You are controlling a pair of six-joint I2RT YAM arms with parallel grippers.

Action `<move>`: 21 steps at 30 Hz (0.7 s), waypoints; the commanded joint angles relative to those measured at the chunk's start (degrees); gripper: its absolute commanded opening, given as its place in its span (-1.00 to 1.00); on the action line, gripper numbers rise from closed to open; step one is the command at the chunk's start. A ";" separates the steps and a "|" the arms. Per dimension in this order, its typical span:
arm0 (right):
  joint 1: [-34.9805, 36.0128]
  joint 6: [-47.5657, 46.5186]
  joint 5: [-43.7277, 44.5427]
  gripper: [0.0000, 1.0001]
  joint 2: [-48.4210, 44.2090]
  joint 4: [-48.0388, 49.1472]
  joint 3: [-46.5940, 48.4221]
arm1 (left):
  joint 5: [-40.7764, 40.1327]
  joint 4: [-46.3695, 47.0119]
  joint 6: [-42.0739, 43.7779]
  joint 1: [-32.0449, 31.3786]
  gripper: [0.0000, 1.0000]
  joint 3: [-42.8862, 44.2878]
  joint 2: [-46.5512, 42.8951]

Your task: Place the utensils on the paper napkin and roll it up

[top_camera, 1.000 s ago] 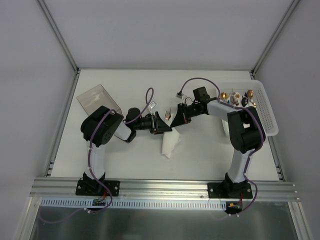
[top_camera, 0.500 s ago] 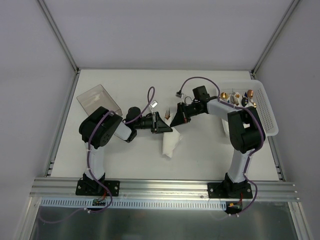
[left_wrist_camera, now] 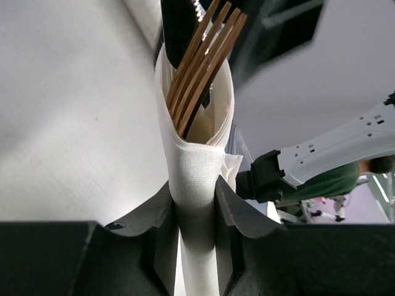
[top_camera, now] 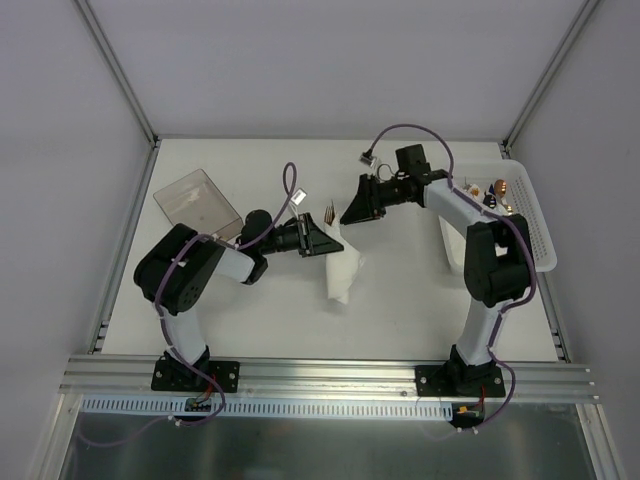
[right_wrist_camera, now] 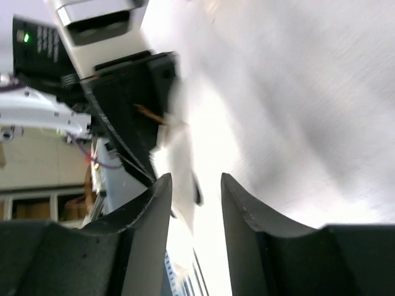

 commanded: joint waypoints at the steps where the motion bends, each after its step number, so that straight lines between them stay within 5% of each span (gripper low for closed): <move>1: -4.76 3.89 4.14 -0.18 -8.14 0.33 6.00 | -4.70 8.25 5.44 1.85 -1.00 -0.05 -9.63; 7: -6.79 -3.48 19.52 -0.45 -16.76 -7.68 8.14 | -15.42 -16.87 17.83 2.65 -1.00 3.54 -21.94; 11: -4.25 -5.77 30.40 -0.63 -24.93 -7.68 5.06 | -21.93 -23.76 18.81 2.38 -1.00 5.13 -26.78; 21: 12.71 -7.19 40.37 -0.48 -29.08 -9.18 6.19 | -32.22 -32.21 20.22 -1.48 -1.00 7.33 -33.11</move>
